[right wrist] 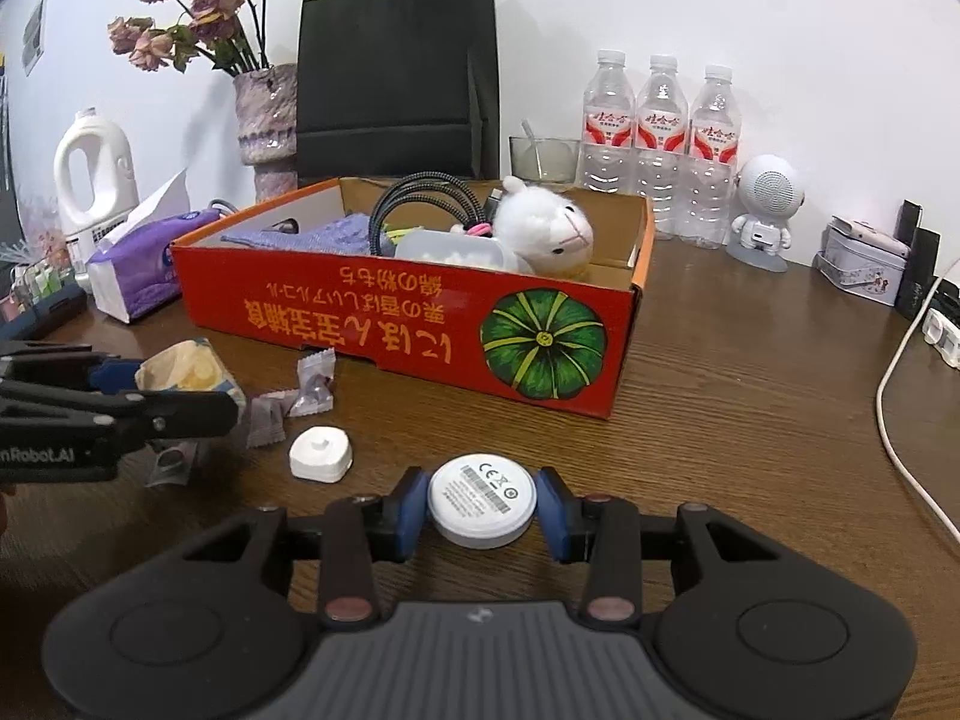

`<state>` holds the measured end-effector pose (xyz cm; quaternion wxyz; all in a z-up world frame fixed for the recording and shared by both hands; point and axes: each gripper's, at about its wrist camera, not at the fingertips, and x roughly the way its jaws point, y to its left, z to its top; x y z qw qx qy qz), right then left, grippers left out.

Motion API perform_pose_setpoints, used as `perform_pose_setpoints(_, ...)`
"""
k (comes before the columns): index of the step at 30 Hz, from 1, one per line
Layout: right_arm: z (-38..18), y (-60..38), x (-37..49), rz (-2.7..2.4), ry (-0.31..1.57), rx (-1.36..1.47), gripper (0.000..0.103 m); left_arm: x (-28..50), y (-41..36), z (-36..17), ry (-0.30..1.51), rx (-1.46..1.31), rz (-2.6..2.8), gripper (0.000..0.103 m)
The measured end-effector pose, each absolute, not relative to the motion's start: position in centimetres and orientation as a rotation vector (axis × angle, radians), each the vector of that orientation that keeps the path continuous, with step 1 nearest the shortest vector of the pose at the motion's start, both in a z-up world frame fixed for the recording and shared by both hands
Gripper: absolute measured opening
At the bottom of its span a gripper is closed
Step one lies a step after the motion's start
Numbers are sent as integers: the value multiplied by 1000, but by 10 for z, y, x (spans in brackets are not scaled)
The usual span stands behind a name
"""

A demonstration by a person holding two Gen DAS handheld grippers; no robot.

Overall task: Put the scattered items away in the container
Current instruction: 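Carry the snack bag and white puck into the box and open both grippers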

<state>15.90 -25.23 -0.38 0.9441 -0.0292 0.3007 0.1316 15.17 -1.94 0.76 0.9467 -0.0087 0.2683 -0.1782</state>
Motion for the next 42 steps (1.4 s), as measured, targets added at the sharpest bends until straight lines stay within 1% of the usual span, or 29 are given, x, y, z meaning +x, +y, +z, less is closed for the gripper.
perform_pose_setpoints(7,4,-250,146,265,573,-44,38,142,-10,15,523,-63,-373,52)
perform_pose_setpoints(12,31,-243,142,300,481,-23,38,138,7,47,441,-95,-384,52)
perform_pose_setpoints(18,72,-212,168,365,389,-74,38,166,27,91,356,-127,-360,53)
perform_pose_setpoints(22,86,-196,200,367,350,-21,38,197,32,103,320,-150,-310,53)
perform_pose_setpoints(28,79,-169,246,363,362,-13,38,233,34,102,293,-149,-259,53)
perform_pose_setpoints(34,53,-166,274,306,421,-60,38,265,36,78,373,-111,-237,53)
perform_pose_setpoints(38,47,-170,278,311,444,-37,39,277,37,65,415,-102,-235,54)
perform_pose_setpoints(39,46,-169,278,309,446,-42,39,279,36,62,425,-97,-231,56)
perform_pose_setpoints(40,45,-169,278,306,448,-44,39,281,35,60,435,-91,-223,65)
perform_pose_setpoints(41,45,-169,278,301,449,-44,46,282,36,58,445,-88,-209,73)
perform_pose_setpoints(42,45,-170,278,293,452,-44,55,282,36,58,450,-90,-194,89)
